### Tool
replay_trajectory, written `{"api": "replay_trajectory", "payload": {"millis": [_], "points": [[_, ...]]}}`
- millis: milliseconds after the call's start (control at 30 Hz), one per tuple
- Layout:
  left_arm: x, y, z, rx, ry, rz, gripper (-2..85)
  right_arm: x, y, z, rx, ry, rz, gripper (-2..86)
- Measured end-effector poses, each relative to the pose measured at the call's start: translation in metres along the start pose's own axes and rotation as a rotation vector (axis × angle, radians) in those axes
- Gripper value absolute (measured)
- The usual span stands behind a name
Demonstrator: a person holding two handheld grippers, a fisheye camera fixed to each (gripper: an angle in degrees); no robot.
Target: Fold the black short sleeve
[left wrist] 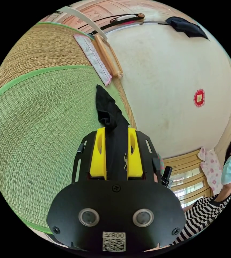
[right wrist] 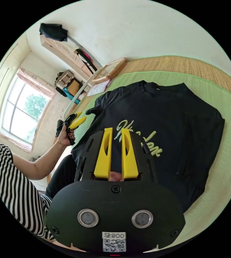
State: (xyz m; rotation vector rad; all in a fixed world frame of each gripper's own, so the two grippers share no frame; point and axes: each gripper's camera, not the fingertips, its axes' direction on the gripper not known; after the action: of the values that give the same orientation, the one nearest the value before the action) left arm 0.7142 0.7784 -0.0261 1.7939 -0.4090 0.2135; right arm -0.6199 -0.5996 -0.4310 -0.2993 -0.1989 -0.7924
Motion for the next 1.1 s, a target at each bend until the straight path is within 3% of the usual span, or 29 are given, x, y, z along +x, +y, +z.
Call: {"api": "replay_trajectory", "payload": {"millis": [233, 600, 1100], "points": [[-0.134, 0.016, -0.023, 0.022, 0.187, -0.069, 10.5, -0.107, -0.175, 0.059, -0.123, 0.011, -0.161, 7.3], [-0.258, 0.025, -0.052, 0.009, 0.307, -0.051, 4.1, -0.300, -0.414, 0.182, -0.295, 0.150, -0.428, 7.9], [-0.347, 0.018, -0.047, -0.122, 0.311, 0.005, 3.3, -0.429, -0.560, 0.275, -0.471, 0.337, -0.621, 7.8]]}}
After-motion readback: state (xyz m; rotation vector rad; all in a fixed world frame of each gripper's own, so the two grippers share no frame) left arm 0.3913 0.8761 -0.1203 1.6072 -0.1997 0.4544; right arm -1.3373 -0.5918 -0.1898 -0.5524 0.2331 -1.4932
